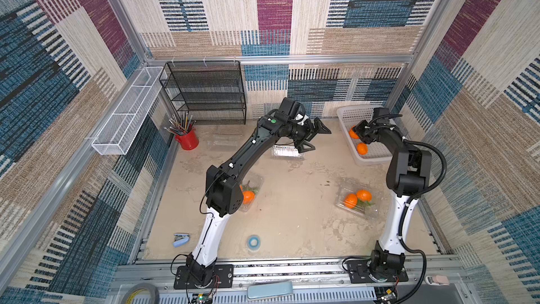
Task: Take oranges out of containers
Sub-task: Place the orange in the basket.
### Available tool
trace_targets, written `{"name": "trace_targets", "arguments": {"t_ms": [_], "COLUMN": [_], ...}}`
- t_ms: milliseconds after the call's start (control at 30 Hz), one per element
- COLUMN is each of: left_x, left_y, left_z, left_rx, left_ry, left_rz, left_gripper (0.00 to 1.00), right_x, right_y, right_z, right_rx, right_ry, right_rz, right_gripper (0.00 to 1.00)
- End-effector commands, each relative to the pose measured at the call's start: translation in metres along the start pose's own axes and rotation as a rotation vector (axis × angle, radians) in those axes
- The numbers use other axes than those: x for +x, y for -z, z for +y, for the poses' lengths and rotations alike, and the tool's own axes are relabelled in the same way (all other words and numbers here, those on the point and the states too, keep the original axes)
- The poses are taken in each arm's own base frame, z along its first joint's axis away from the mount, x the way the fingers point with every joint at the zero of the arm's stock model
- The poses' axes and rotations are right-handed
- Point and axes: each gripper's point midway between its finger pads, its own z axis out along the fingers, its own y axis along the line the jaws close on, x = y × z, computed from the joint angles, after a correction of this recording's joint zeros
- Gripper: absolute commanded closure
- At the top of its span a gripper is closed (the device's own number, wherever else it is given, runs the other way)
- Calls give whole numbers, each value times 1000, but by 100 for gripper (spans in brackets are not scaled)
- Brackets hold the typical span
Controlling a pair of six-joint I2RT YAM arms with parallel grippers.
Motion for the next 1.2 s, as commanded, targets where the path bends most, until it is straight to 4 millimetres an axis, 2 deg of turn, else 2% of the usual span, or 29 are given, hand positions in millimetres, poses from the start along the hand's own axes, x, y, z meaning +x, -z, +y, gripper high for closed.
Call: {"name": "trace_targets", "arguments": {"t_ms": [0, 200, 300, 433, 533, 600, 767, 833, 1067, 1167], "left_x": [0, -3, -4, -8, -13, -16, -27, -30, -34, -34], "left_y": [0, 0, 5, 19, 36, 46, 73, 85, 113, 120], "left_z": [3, 2, 2, 8, 11, 15, 28, 38, 83, 95], "left_rx": [-12, -15, -34, -75, -103, -114, -144, -164, -196, -175], "left_ry": [-8, -12, -27, -46, -82, -88, -84, -80, 9, 39], "left_rz": [-1, -6, -12, -35, -74, -93, -141, -160, -199, -216], "left_gripper": [1, 1, 1, 1, 1, 1, 1, 1, 1, 1], "right_x": [1, -3, -6, -8, -2, 5, 38, 59, 145, 177], "right_y": [0, 19, 34, 59, 77, 90, 116, 120, 106, 94], "right_z": [0, 14, 24, 38, 52, 66, 95, 105, 126, 138], "right_rx": [-7, -35, -60, -90, -121, -137, -139, -143, -174, -188], "right_ry": [16, 42, 54, 68, 77, 107, 208, 255, 337, 358], "right_rz": [4, -7, -16, -30, -17, -14, -15, 11, 207, 285], "right_gripper": [42, 28, 18, 5, 1, 2, 2, 2, 0, 2]}}
